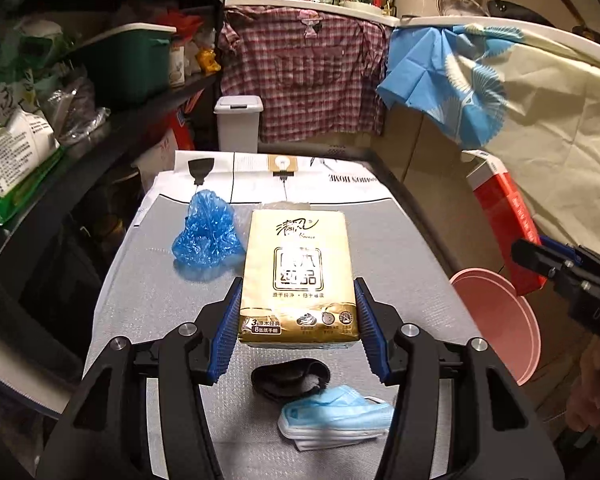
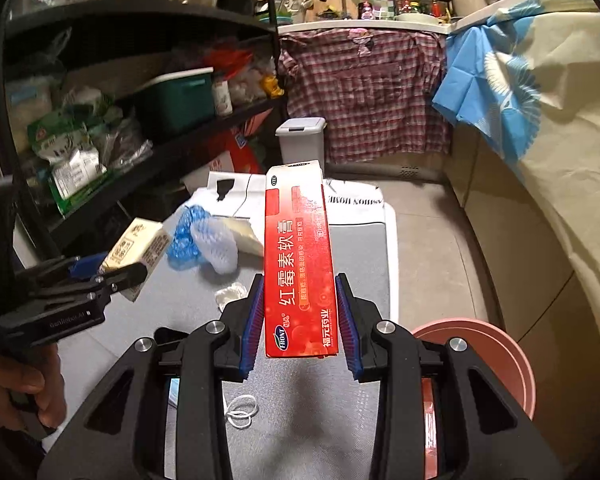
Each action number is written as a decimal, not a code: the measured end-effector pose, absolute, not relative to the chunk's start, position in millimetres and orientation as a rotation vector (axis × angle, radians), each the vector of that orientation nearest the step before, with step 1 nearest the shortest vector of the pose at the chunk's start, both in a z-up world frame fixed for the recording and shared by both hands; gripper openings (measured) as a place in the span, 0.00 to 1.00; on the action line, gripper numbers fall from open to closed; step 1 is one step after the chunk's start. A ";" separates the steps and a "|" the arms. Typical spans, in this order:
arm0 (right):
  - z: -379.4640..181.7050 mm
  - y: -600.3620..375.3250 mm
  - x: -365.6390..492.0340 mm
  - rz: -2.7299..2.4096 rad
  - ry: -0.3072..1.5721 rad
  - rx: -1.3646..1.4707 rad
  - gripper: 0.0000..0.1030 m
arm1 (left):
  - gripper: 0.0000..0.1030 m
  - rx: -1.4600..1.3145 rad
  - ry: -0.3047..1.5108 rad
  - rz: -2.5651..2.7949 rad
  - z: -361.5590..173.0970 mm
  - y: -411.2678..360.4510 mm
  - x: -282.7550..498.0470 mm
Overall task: Collect trash
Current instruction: 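Carry the red box and tissue pack over the pink bucket with both tools, then open both tools to drop the box and tissue pack into the bucket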
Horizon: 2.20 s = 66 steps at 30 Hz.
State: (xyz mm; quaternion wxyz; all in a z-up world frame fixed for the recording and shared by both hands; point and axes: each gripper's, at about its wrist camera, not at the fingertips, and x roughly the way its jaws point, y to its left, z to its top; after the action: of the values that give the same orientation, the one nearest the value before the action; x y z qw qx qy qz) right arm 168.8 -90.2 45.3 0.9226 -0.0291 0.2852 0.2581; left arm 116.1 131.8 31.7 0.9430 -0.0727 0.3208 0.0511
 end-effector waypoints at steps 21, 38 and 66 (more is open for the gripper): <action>91.5 -178.1 151.9 0.412 0.458 -0.056 0.34 | 0.51 -0.150 0.583 0.014 63.9 92.0 111.4; 45.9 -236.6 173.0 0.251 0.531 -0.017 0.34 | 0.51 -0.122 0.640 -0.140 48.4 13.3 142.8; 16.3 -267.3 211.5 0.157 0.689 0.059 0.46 | 0.53 0.004 0.748 -0.340 3.1 -107.5 190.3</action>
State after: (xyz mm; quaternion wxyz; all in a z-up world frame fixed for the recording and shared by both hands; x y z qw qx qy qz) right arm 211.5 -267.3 16.3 0.9377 0.0291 0.3375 0.0770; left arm 190.3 -107.5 3.1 0.9168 0.0018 0.3634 -0.1654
